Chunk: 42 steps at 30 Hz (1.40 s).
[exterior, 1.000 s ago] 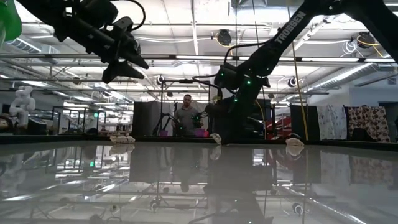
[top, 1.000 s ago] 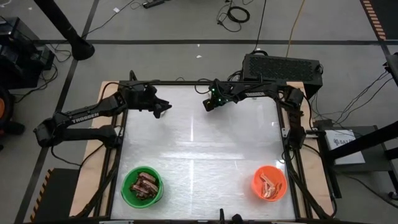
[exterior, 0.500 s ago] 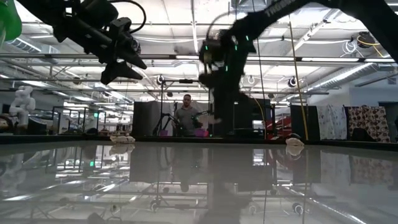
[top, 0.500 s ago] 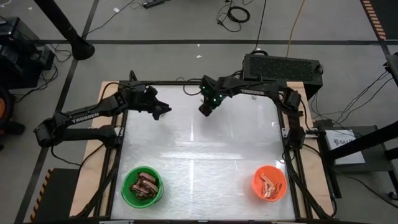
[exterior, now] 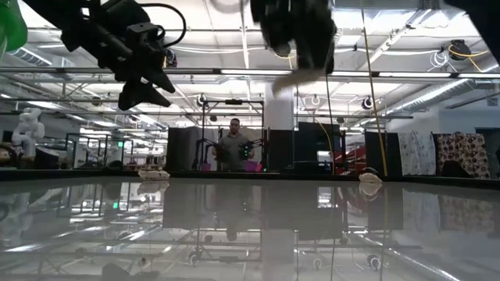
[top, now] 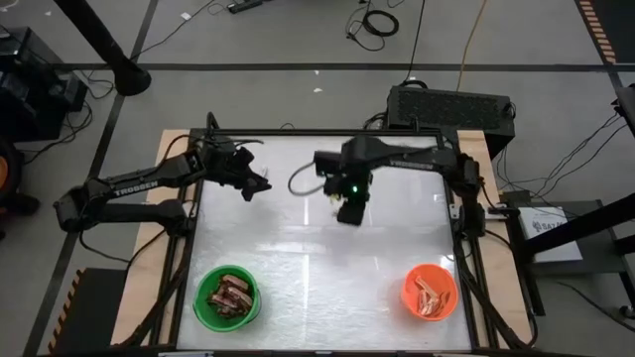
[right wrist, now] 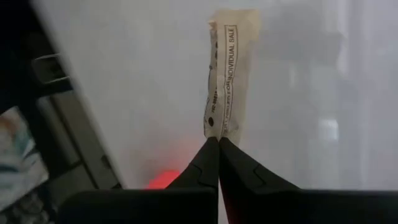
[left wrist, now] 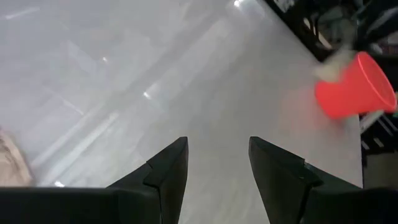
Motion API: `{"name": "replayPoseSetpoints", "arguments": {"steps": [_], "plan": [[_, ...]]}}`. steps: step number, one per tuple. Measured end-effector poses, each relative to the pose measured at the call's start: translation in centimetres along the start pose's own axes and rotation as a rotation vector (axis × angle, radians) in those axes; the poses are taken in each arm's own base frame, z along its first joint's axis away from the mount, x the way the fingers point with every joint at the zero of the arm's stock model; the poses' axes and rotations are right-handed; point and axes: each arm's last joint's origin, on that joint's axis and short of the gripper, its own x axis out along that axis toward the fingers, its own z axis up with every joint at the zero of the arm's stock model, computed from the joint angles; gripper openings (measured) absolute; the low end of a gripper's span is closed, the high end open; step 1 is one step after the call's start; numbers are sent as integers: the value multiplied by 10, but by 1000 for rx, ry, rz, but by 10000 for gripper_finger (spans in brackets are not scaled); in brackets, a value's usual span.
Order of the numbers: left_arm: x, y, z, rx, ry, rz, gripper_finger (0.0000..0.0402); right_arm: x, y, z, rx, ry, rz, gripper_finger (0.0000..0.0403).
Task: Sort candy by brand, put in halloween buckets
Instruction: Put the white candy into the orange bucket
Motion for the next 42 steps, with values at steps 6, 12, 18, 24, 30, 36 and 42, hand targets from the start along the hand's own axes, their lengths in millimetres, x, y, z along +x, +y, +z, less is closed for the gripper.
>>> {"name": "replayPoseSetpoints", "arguments": {"steps": [6,12,18,24,30,36,42], "plan": [[5,-12,-10,-18,78,-37,177,1,49,-23,-27,9,52,0],[10,-32,-22,8,149,-103,177,-4,89,-58,60,-6,-15,0],[14,-51,-35,58,176,-107,177,-7,119,-108,190,-42,-71,0],[16,-64,-45,98,169,-85,177,10,129,-167,396,29,-114,0],[16,-70,-50,134,141,-41,177,36,133,-209,544,32,-87,0],[16,-67,-48,152,52,78,177,62,134,-226,618,58,-119,0],[16,-66,-45,182,-9,143,177,75,139,-236,647,92,-123,0]]}}
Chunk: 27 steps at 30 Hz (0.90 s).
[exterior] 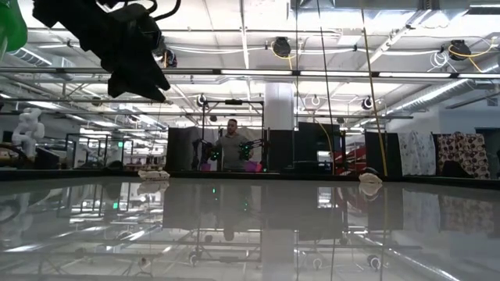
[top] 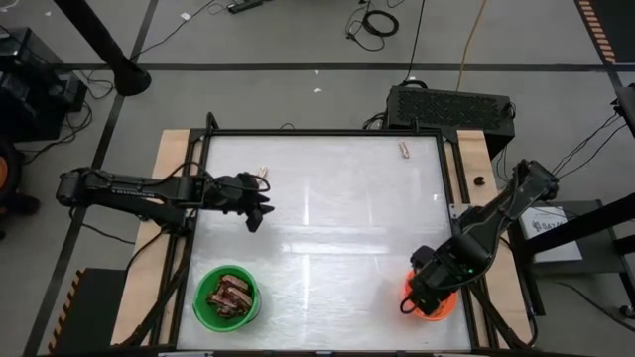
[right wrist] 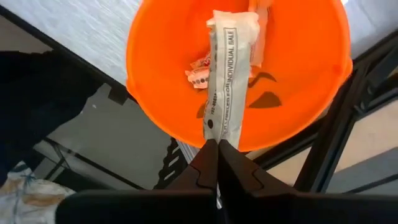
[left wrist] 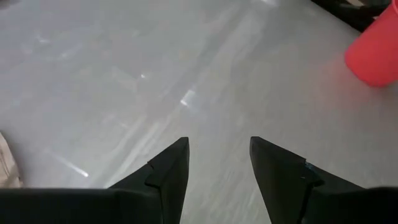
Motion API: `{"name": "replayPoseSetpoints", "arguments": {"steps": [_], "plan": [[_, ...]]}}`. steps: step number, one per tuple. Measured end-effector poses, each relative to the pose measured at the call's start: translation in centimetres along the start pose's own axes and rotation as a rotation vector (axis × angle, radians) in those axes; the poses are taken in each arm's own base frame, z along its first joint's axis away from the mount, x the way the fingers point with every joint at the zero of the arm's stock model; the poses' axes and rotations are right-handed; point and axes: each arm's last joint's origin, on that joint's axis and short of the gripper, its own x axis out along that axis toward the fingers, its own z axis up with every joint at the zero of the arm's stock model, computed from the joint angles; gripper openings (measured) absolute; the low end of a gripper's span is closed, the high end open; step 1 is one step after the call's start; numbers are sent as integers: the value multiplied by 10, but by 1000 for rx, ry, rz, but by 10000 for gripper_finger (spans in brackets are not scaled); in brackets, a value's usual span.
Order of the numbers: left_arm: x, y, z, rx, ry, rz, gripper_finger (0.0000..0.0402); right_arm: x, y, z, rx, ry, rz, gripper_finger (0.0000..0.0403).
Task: Sort candy by brand, put in halloween buckets
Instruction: Put the white candy into the orange bucket
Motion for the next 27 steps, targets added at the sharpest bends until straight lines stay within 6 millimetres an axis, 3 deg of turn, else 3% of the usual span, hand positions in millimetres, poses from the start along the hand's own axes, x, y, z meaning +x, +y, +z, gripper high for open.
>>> {"name": "replayPoseSetpoints", "arguments": {"steps": [7,18,23,27], "plan": [[0,2,6,52,-53,20,177,0,0,-1,74,1,1,12],[1,7,10,31,-80,37,177,-11,-6,-3,70,55,53,104],[1,7,10,31,-79,37,177,-26,-11,13,54,31,121,127],[1,7,10,29,-78,37,177,-39,-13,42,-7,-103,179,132]]}}
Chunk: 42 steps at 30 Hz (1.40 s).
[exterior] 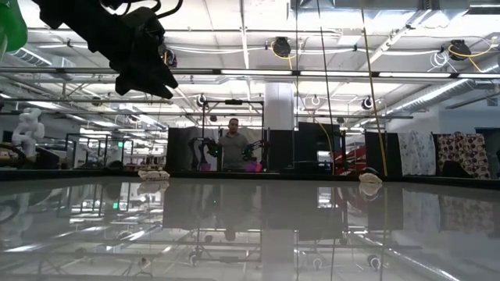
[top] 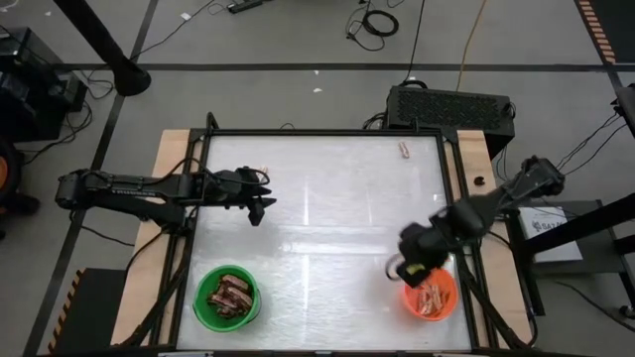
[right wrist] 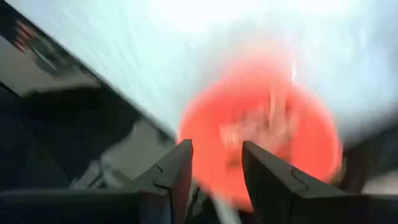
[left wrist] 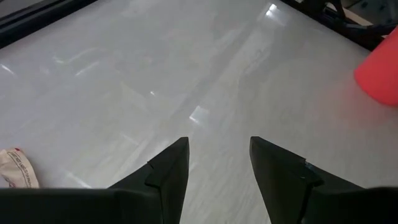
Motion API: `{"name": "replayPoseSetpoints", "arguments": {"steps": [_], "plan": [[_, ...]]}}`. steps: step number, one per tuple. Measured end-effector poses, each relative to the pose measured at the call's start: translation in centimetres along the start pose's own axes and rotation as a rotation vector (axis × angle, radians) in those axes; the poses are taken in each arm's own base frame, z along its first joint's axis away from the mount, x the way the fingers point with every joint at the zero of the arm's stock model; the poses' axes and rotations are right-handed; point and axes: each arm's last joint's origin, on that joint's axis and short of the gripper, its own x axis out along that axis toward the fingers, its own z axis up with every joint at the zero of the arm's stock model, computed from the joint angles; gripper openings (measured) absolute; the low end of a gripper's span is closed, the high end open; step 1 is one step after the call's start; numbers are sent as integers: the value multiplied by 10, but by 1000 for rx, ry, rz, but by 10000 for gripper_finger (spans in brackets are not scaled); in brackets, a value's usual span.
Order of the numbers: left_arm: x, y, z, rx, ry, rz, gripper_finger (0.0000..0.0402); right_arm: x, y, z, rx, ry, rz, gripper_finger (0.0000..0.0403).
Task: Sort candy by brand, put in halloween buckets
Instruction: Put the white candy into the orange bucket
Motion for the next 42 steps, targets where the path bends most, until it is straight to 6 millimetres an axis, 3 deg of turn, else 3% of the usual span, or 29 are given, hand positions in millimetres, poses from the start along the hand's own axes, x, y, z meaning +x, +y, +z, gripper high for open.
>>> {"name": "replayPoseSetpoints", "arguments": {"steps": [9,16,23,27,30,34,38,42], "plan": [[0,0,-1,-103,10,-6,177,-12,17,107,-345,-437,126,132],[-1,5,-11,-274,117,52,177,6,26,223,-682,-627,244,132],[-5,12,-28,-390,294,137,177,36,27,337,-743,-889,373,132],[-12,22,-41,-471,369,332,177,39,30,391,-714,-927,351,132],[-15,30,-44,-488,371,450,177,35,29,420,-666,-889,318,132],[-16,41,-42,-485,361,521,177,20,25,443,-622,-845,275,132],[-8,55,-32,-454,300,576,177,10,18,453,-620,-824,235,132],[12,69,-19,-418,288,484,177,-2,14,455,-624,-838,230,132]]}}
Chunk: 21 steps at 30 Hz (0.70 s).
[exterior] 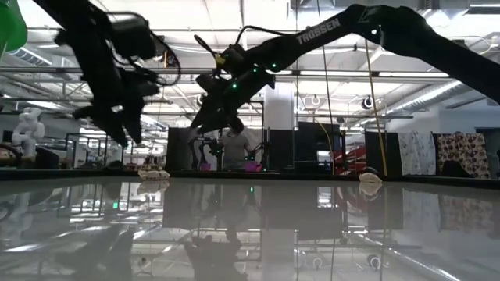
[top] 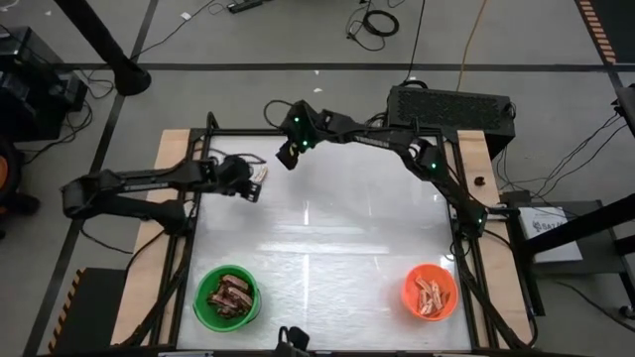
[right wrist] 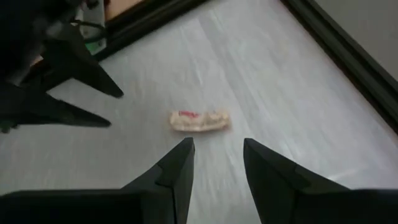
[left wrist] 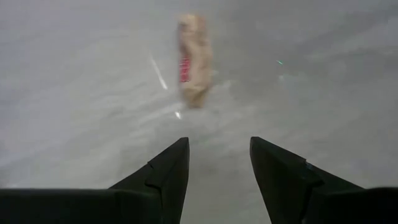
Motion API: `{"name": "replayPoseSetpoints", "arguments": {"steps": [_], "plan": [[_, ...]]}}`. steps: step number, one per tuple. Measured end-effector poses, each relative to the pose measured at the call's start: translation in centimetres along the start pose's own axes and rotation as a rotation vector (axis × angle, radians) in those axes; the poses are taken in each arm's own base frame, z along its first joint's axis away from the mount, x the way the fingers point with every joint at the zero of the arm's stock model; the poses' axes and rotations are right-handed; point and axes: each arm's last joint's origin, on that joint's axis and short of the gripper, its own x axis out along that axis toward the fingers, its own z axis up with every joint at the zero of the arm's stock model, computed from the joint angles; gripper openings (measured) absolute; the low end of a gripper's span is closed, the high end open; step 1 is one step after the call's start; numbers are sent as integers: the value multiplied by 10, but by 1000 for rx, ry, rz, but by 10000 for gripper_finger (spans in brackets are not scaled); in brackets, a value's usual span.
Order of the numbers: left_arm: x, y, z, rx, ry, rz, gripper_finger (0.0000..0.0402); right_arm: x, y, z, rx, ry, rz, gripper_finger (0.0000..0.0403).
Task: Sort candy by brand, put in halloween buckets
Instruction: Put the white candy into the orange bucket
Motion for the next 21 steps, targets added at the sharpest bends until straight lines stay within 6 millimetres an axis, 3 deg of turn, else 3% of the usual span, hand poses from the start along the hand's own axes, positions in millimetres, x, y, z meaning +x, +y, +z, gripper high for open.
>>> {"name": "replayPoseSetpoints", "arguments": {"steps": [9,14,21], "plan": [[54,6,19,-56,88,64,177,-20,-7,3,-42,132,-35,132],[71,1,24,-30,91,-14,177,-25,-13,-5,-86,226,-42,132],[87,0,25,-27,103,12,177,-30,-20,-11,-62,296,-57,132]]}}
